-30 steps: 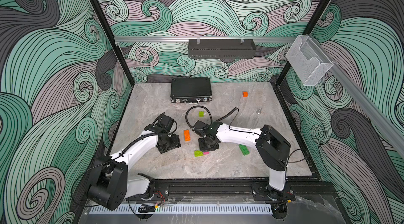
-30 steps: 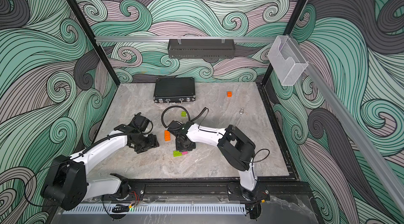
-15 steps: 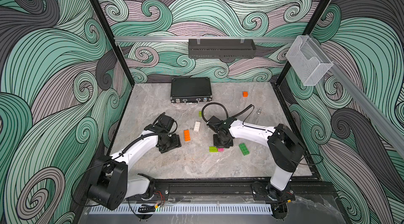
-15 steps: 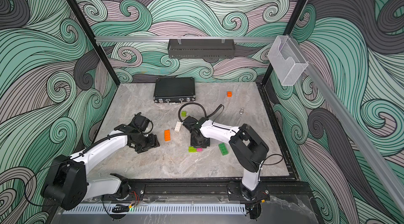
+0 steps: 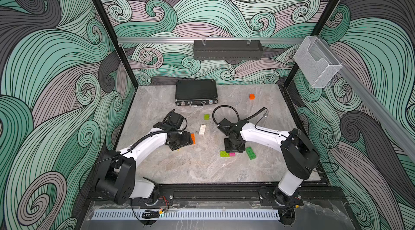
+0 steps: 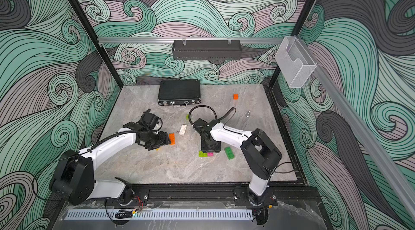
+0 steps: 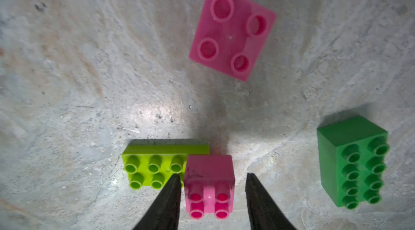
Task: Assemble a carrot with lego
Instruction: Move the lego brick at the center of the board.
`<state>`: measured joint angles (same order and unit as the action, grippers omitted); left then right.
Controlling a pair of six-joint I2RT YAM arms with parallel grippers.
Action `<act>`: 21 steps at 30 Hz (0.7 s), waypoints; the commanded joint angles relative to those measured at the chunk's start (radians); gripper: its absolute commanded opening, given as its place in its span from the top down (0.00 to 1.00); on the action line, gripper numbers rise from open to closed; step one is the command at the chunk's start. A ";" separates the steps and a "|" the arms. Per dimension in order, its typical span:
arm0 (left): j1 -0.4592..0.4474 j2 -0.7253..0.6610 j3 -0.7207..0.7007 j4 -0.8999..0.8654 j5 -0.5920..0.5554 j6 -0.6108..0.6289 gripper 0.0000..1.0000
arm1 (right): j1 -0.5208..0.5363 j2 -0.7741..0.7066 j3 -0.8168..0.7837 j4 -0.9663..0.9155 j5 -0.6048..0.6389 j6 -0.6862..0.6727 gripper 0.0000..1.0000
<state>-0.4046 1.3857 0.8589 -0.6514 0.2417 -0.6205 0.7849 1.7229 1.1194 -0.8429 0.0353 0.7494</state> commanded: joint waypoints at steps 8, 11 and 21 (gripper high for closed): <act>-0.081 0.119 0.130 0.035 0.005 0.008 0.26 | -0.114 -0.028 0.054 0.010 0.003 -0.027 0.43; -0.098 0.152 0.160 0.033 0.003 0.013 0.26 | -0.164 0.001 0.063 0.060 -0.025 -0.051 0.38; -0.123 0.185 0.180 0.036 0.006 0.001 0.26 | -0.181 0.134 0.128 0.177 -0.121 -0.076 0.43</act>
<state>-0.5186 1.5635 1.0122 -0.6094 0.2451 -0.6174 0.5930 1.8359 1.2282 -0.6998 -0.0410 0.6815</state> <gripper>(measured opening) 0.736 0.577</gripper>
